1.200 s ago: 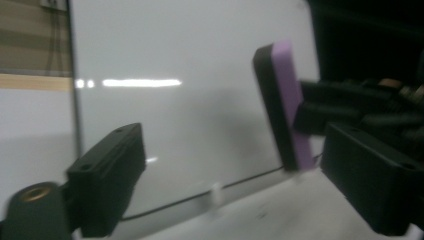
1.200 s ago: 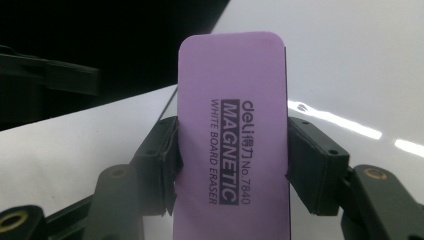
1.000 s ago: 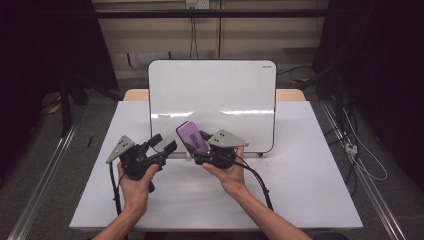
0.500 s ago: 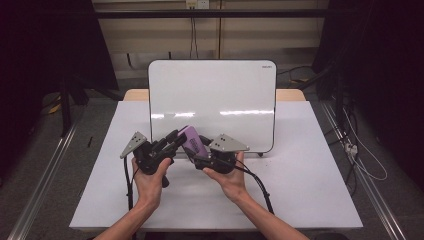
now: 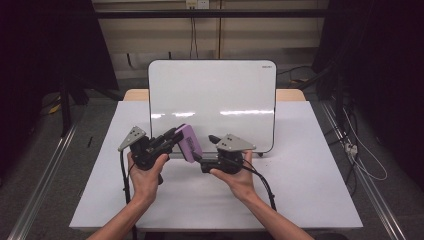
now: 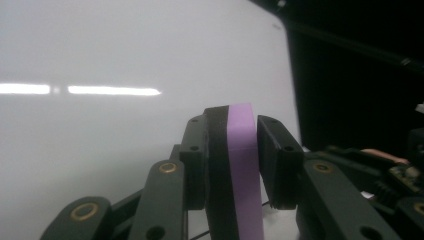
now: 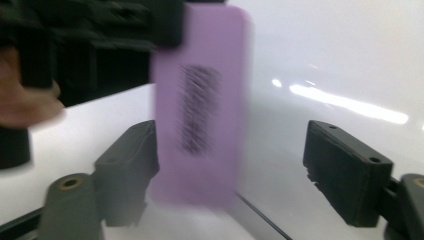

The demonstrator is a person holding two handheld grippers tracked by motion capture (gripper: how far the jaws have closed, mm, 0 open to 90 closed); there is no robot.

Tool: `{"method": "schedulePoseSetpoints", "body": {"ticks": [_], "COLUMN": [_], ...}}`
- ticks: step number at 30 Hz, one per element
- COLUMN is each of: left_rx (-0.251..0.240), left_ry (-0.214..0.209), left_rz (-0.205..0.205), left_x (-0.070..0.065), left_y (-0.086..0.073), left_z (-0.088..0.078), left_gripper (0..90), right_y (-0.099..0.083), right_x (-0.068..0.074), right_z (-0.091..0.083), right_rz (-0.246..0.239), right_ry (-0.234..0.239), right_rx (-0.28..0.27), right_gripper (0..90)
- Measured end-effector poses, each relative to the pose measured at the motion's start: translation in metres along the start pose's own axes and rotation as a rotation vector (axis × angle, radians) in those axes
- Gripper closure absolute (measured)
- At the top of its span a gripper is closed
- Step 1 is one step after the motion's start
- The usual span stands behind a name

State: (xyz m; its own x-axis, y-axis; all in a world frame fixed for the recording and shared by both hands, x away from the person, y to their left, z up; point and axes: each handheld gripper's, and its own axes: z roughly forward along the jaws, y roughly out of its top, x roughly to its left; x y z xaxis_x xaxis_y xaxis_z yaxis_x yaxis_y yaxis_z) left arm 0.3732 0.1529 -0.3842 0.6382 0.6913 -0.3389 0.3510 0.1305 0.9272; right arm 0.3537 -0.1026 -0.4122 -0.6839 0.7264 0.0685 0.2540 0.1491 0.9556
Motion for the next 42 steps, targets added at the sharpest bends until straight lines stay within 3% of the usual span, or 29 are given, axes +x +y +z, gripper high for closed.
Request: {"method": "schedulePoseSetpoints", "body": {"ticks": [6, 7, 9, 11, 14, 20, 28, 31, 34, 39, 42], "left_rx": [0.062, 0.084, 0.127, 0.174, 0.249, 0.397, 0.437, 0.429, 0.453, 0.437, 0.428], "left_ry": [0.095, 0.128, 0.160, 0.219, 0.303, 0.396, 0.414, 0.420, 0.414, 0.419, 0.425], "left_rz": [0.151, 0.190, 0.222, 0.282, 0.381, 0.501, 0.541, 0.555, 0.600, 0.611, 0.659], "left_x": [0.004, 0.004, 0.006, 0.007, 0.004, -0.006, -0.008, -0.009, -0.012, -0.012, -0.016], "left_y": [0.023, 0.028, 0.033, 0.035, 0.038, 0.033, 0.020, 0.018, 0.016, 0.013, 0.008], "left_z": [-0.010, -0.011, -0.010, -0.007, 0.002, 0.031, 0.055, 0.056, 0.058, 0.057, 0.058], "left_gripper": [68.1, 68.1, 68.2, 68.3, 68.3, 68.3, 68.0, 67.8, 66.5, 64.5, 62.2], "right_y": [-0.011, -0.014, -0.021, -0.027, -0.035, -0.043, -0.046, -0.047, -0.046, -0.047, -0.047], "right_x": [-0.029, -0.034, -0.046, -0.056, -0.067, -0.073, -0.076, -0.078, -0.079, -0.082, -0.083], "right_z": [-0.033, -0.041, -0.057, -0.071, -0.088, -0.108, -0.115, -0.117, -0.120, -0.124, -0.124], "right_rz": [0.013, 0.019, 0.028, 0.025, 0.037, 0.034, 0.028, 0.031, 0.032, 0.036, 0.042], "right_ry": [-0.093, -0.115, -0.149, -0.194, -0.243, -0.280, -0.293, -0.297, -0.305, -0.319, -0.323], "right_rx": [0.047, 0.056, 0.078, 0.101, 0.119, 0.135, 0.141, 0.138, 0.136, 0.127, 0.125], "right_gripper": [16.3, 16.3, 15.5, 15.4, 14.9, 14.0, 14.0, 14.0, 14.0, 14.3, 14.4]}}
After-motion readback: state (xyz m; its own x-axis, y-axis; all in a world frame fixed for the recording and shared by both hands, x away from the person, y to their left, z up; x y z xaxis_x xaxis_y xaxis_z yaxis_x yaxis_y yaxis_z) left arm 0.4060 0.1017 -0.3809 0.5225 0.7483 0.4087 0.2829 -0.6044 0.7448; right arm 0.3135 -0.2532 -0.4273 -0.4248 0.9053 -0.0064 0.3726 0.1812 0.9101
